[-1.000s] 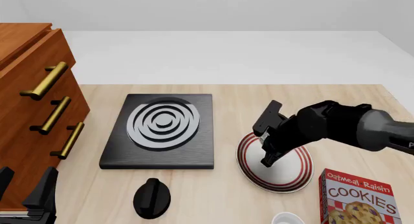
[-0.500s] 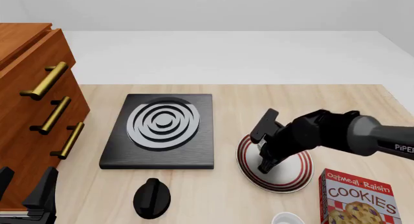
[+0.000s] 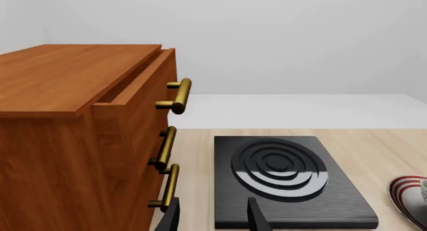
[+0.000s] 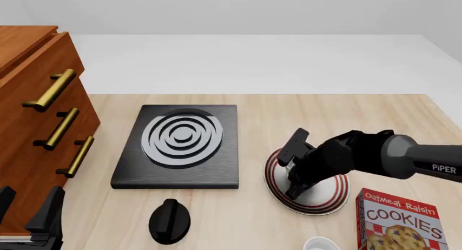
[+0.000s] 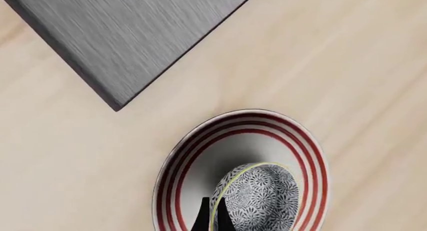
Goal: Pick the akita bowl on the ramekin and place it on the plate.
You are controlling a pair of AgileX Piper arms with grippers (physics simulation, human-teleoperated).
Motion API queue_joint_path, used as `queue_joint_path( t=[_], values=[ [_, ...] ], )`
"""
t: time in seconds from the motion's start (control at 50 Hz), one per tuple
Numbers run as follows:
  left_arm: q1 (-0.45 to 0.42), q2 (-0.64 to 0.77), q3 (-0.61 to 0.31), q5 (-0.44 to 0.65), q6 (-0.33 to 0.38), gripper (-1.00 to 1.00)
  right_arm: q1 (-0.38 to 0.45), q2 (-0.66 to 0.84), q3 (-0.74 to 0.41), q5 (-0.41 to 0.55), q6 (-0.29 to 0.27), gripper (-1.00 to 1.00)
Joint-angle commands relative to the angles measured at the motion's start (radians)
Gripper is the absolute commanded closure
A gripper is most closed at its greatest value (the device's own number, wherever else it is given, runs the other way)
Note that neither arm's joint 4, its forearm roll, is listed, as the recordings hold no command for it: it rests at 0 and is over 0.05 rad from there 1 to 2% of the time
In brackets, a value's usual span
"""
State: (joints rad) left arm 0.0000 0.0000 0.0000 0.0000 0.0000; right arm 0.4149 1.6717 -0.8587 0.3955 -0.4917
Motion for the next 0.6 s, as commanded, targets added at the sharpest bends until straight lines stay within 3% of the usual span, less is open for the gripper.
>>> queue_joint_path(
  t=[0.02, 0.48, 0.5, 0.6],
  values=[
    [0.0, 0.0, 0.0, 0.0, 0.0, -1.0, 0.004, 0.01, 0.018, -0.024, 0.014, 1.0],
    [0.0, 0.0, 0.0, 0.0, 0.0, -1.0, 0.001, 0.012, 0.029, -0.035, 0.025, 1.0],
    [0.0, 0.0, 0.0, 0.0, 0.0, -1.0, -0.001, 0.009, 0.026, -0.03, 0.024, -1.0],
    [0.0, 0.0, 0.0, 0.0, 0.0, -1.0, -0.004, 0.007, 0.029, -0.029, 0.02, -1.0]
  ],
)
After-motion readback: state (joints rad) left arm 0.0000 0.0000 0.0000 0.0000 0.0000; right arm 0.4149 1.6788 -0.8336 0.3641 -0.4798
